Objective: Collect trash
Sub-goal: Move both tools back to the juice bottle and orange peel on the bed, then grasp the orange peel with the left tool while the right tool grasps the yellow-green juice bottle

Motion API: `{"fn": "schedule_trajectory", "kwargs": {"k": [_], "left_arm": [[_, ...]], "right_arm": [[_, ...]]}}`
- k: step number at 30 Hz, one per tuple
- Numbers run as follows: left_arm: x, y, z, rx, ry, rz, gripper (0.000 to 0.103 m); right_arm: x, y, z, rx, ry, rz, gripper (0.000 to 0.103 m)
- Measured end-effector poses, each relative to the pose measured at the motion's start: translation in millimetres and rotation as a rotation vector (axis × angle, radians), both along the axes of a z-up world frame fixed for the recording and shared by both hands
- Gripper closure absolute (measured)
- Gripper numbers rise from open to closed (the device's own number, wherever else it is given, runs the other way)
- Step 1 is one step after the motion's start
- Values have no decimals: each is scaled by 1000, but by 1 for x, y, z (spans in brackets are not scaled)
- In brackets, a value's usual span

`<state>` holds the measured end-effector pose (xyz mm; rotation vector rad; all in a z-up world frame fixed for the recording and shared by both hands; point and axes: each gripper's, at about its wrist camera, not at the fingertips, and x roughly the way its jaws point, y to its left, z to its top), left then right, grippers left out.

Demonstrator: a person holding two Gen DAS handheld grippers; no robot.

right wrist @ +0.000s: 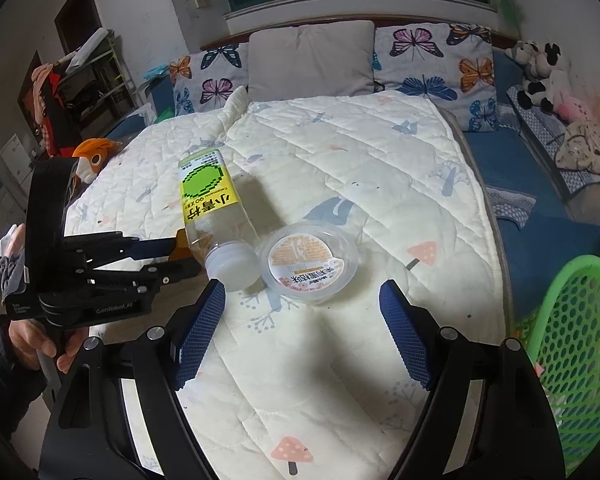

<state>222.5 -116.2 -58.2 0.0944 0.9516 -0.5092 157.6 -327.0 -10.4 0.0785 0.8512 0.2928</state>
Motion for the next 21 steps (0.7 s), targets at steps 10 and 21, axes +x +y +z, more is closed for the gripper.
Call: {"fn": "schedule_trajectory", "kwargs": {"k": [10,21], "left_arm": [[-11,14,12,-65,0,26,90],[-21,43,22,-108,-17,59,90]], "right_arm": [[8,13,9,19,-6,58,24],[47,61,9,4,12,165,24]]}}
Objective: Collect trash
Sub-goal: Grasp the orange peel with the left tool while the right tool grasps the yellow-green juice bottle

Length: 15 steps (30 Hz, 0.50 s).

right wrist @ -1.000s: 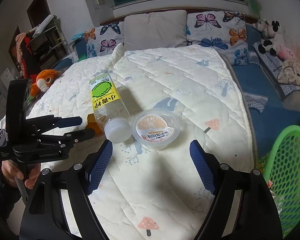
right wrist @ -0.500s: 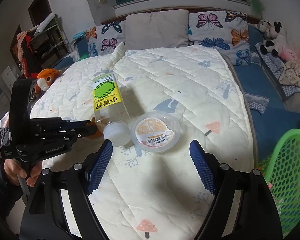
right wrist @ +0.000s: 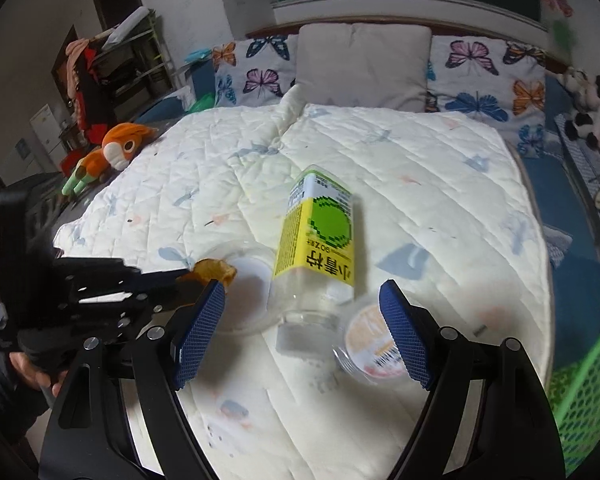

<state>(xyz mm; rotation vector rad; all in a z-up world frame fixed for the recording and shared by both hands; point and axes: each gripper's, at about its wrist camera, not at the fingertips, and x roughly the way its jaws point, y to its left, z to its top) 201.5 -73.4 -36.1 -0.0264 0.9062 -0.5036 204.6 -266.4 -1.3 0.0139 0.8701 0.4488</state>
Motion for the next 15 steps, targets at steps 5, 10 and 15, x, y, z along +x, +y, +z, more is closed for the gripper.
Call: {"fn": "schedule_trajectory", "kwargs": {"k": [5,10,15], "left_arm": [[-2,10,-2,5,9,17,90],[-4,14,-1,-10,12,17,90],[-6,17,2,-17,5,11,90]], "right_arm": [[27,3,-10,36,56,-10,24],[57,1,-25,88,146,-36,24],[80,-4,-44,179,254,-49,29]]}}
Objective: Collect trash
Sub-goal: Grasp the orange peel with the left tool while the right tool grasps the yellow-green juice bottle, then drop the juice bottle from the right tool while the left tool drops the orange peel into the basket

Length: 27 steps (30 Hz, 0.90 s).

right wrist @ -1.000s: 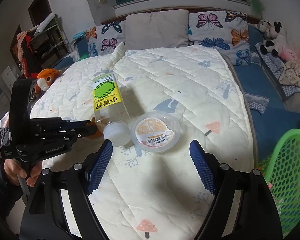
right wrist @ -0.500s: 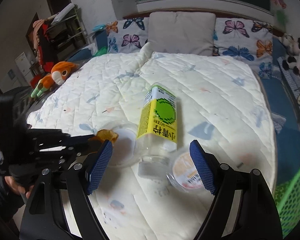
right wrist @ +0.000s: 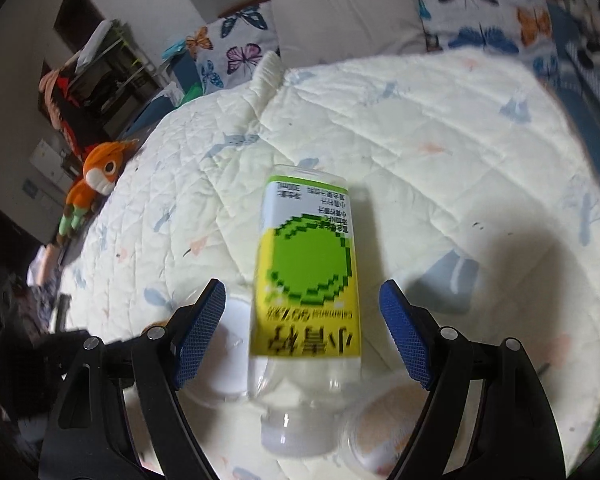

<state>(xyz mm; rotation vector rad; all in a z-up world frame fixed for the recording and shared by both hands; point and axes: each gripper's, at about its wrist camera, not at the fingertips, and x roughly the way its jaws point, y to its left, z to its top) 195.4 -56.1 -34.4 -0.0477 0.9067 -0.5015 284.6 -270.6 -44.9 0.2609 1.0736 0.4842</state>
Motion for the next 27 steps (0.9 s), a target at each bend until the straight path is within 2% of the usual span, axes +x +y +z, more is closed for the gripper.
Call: {"fn": "schedule_trajectory", "kwargs": {"k": [3,5,7,18,27], "left_arm": [[-1,2,3,-6,-6,-3,90],[-1,2,5,-8,-11,-1,90],[-1,3,6,-10,-12,0,90],[-11,-6,21,-16,-37,-11,90],[-33,-46,43,-24,-77,-96,90]], "right_arm": [[7,-1,-8,12,38,-3,32],[7,0,-11,28,52,7,42],[4,0,-8,45,43,2,46],[-43,-10,44,21,-112,-9,48],[-107,-56,91,24,-213,-80,48]]}}
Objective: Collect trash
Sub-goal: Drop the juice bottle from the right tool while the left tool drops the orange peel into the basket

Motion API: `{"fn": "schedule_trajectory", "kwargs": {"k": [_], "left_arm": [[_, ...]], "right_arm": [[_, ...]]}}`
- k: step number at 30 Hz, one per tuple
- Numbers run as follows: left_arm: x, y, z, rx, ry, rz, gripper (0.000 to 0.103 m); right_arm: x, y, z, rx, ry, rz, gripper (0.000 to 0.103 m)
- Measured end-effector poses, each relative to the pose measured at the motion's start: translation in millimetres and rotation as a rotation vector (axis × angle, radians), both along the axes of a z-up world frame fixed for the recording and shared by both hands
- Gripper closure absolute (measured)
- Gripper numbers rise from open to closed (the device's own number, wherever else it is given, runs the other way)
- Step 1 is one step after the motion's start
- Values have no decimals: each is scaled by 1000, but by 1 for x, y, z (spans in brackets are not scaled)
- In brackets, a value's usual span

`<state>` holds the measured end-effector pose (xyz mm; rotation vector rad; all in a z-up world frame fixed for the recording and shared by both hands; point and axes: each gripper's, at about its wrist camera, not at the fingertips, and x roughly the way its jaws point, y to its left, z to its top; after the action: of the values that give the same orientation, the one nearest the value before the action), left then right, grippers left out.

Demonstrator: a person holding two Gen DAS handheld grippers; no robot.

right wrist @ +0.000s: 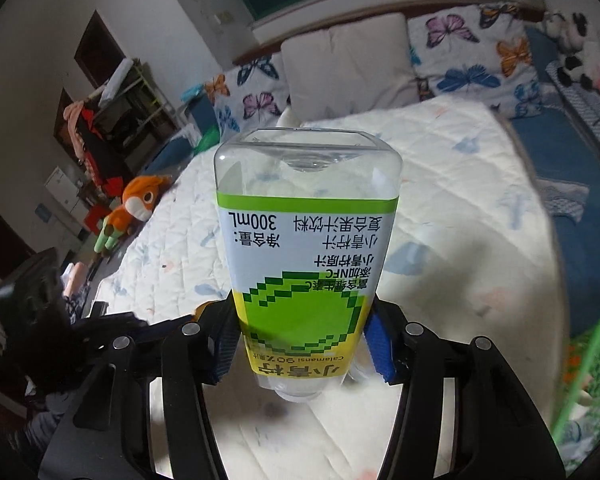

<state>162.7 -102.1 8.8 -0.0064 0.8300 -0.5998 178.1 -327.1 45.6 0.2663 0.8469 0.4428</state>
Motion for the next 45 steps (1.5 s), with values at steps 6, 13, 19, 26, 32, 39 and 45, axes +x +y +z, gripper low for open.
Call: {"fn": "schedule_trajectory", "kwargs": {"k": [6,13,19,26,32,39,45], "left_arm": [[-13,-44,15,-12,-19,-84,90],[-29,-106,29,-18,-40,-199,90],[-38,-155,32,-26,-34,-277,90],[-47,-197,30,-18,-17,-346,90],[-49,-226,25,-10,2,-384,90],[-47,-258,17,-15,37,-421,90],[-49,-283,7,-3,64,-440,89]], "right_arm": [[-44,-49,20,-58,-57,-104,48],[-81,-120,12,-174,-42,-275,48],[-96,-166,-15,-309,32,-404,48],[-99,-207,-63,-329,163,-483,48],[-100,-224,-87,-317,234,-513,47],[-109,-232,-78,-304,212,-545,41],[-134,-236,-65,-289,176,-565,39]]}}
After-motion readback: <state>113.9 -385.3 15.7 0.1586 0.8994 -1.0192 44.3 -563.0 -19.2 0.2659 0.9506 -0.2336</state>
